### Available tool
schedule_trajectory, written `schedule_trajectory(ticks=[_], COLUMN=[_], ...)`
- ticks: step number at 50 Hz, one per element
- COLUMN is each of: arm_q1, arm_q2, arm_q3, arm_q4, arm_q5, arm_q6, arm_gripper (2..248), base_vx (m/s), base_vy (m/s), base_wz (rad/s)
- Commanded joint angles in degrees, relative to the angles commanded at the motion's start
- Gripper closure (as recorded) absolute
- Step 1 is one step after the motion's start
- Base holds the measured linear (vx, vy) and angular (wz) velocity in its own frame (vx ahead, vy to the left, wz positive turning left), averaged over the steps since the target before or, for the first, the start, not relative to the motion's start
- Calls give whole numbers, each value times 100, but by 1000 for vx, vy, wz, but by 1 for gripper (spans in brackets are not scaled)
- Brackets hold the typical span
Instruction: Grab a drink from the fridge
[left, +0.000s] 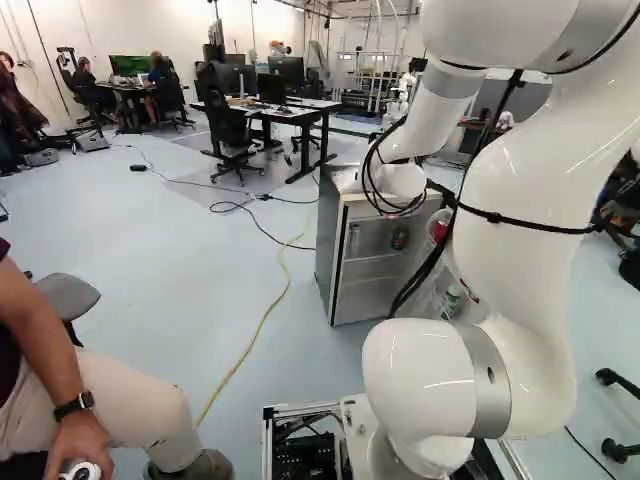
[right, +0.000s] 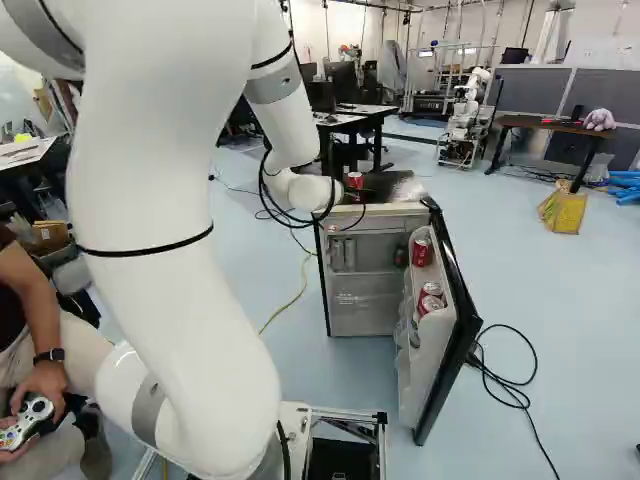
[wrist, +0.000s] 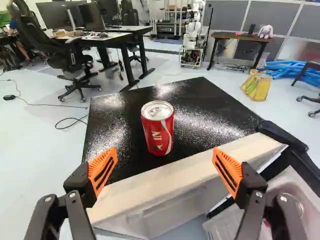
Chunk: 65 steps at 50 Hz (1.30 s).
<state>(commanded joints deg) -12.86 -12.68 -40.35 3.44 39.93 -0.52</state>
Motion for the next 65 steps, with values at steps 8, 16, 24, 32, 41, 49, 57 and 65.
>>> schedule_trajectory(ticks=[8,16,24,32,41,49,57,65], arm_q1=[-63,-162,-298,-455,-640,-802,-965,-1129], arm_q2=[199,396,615,806,977,1100,1210,1309], arm_q3=[227,423,567,659,710,723,723,709], arm_q4=[0,0,0,8,71,177,339,532], arm_q5=[-54,-185,-335,-488,-674,-880,-1152,-1447], arm_q6=[0,0,0,0,0,0,0,0], arm_gripper=[3,3,3,3,3,3,3,3], base_vx=[0,0,0,0,0,0,0,0], base_vy=[0,0,0,0,0,0,0,0], base_wz=[0,0,0,0,0,0,0,0])
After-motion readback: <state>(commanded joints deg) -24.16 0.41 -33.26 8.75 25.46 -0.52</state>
